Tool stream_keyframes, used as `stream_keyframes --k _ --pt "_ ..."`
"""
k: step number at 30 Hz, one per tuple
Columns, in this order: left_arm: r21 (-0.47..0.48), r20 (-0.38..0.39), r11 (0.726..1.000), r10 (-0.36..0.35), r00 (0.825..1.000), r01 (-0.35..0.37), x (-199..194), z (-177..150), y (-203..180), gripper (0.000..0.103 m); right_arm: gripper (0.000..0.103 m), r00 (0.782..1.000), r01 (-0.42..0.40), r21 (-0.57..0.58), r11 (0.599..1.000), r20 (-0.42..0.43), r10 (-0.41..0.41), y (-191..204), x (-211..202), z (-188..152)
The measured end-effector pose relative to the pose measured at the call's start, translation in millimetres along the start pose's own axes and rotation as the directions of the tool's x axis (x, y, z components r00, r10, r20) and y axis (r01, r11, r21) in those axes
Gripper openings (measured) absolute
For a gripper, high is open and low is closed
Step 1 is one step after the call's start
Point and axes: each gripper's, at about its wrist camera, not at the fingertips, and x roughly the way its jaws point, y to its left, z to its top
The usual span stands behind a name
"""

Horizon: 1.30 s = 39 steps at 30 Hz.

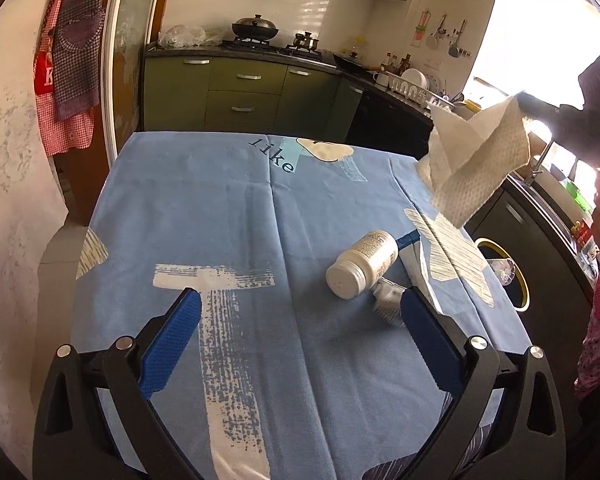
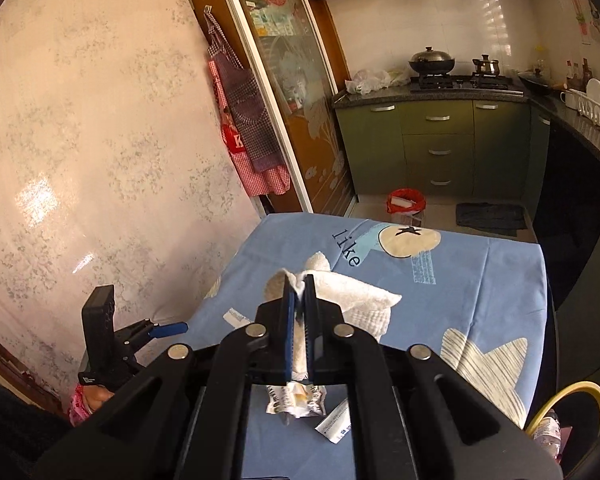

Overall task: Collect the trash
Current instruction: 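Carry the tissue over the bin and open the right tool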

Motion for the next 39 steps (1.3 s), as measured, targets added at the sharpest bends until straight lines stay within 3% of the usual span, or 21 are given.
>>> stream_keyframes --k 8,14,23,27,30,33,35,37,39 --pt "0.037 -0.01 0.999 -0.006 1.0 0.006 1 1 -12 0.098 0.004 0.99 0.127 0.013 0.992 0.058 -0.128 -18 -47 4" --pt "0.044 -0.017 0.999 -0.023 1.0 0.024 6 2 -18 0.098 0.004 0.951 0.291 0.127 0.948 0.072 -0.301 -68 -100 -17" --pt "0.065 -0.047 0.996 -0.05 0.998 0.053 21 5 -41 0.098 0.004 0.845 0.507 0.372 0.778 -0.035 -0.533 -177 -164 -96" --pt "0.098 -0.058 0.993 -0.057 0.997 0.062 26 7 -57 0.098 0.005 0.808 0.56 0.446 0.699 -0.106 -0.579 -223 -171 -130" --pt "0.121 -0.061 0.99 -0.06 0.996 0.067 27 7 -67 0.098 0.005 0.793 0.58 0.49 0.651 -0.158 -0.588 -257 -169 -154" --pt "0.139 -0.062 0.988 -0.061 0.996 0.069 28 8 -75 0.098 0.01 0.778 0.605 0.513 0.608 -0.221 -0.588 -287 -162 -177" --pt "0.147 -0.062 0.987 -0.063 0.996 0.072 28 8 -79 0.098 0.039 0.779 0.598 0.545 0.587 -0.225 -0.585 -299 -161 -190" --pt "0.156 -0.064 0.985 -0.062 0.996 0.071 28 8 -81 0.098 0.04 0.78 0.589 0.566 0.577 -0.212 -0.588 -302 -163 -198" --pt "0.168 -0.067 0.983 -0.06 0.996 0.07 29 8 -83 0.098 0.04 0.797 0.561 0.577 0.594 -0.184 -0.575 -295 -164 -201"
